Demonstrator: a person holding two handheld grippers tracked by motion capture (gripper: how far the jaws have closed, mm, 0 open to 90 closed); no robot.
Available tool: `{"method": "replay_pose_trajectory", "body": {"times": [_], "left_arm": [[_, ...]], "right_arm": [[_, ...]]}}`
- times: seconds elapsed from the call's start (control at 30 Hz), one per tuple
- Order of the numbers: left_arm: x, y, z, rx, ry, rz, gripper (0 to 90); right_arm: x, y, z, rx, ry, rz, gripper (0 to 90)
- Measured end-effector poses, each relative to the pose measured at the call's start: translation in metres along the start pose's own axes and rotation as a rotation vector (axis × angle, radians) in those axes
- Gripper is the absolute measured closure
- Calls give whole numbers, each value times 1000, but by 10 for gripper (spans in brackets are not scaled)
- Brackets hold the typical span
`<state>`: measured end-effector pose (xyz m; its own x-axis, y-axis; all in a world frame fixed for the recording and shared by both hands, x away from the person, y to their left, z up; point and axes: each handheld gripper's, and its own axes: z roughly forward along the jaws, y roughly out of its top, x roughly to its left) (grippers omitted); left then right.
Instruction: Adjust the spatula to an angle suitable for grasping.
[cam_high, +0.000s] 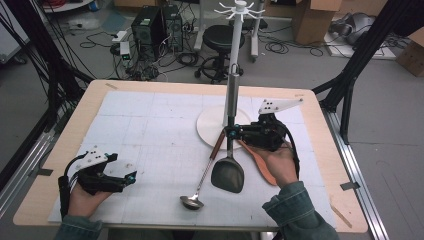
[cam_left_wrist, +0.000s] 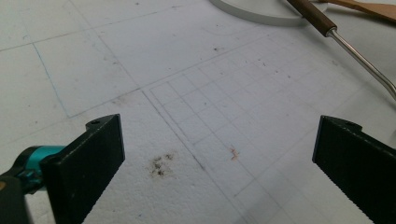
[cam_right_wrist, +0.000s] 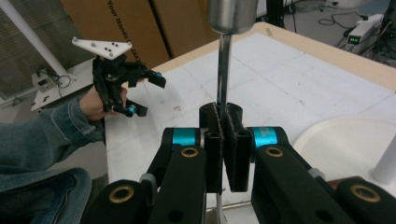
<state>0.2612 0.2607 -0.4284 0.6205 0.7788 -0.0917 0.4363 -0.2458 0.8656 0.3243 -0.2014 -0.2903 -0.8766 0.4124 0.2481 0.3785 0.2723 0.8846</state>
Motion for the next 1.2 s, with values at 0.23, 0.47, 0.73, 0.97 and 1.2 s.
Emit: {"method": "replay_pose_trajectory", "body": {"times": [0.23,0.47,0.73,0.97,1.2], "left_arm": [[1,0,1,-1,-1,3,28],[1,0,2,1,-2,10,28],[1,-1,2,-3,0,13,28],[1,-1,1,-8,-3,9,28],[1,0,2,-7,-4,12,28]], "right_arm": [[-3,6,-1,-19,6,-8,879],[-6,13,2,-24,6,-13,879],[-12,21,9,-31,9,-19,879],[-15,29,9,-39,8,-31,879],[-18,40,9,-50,5,-42,879]]}}
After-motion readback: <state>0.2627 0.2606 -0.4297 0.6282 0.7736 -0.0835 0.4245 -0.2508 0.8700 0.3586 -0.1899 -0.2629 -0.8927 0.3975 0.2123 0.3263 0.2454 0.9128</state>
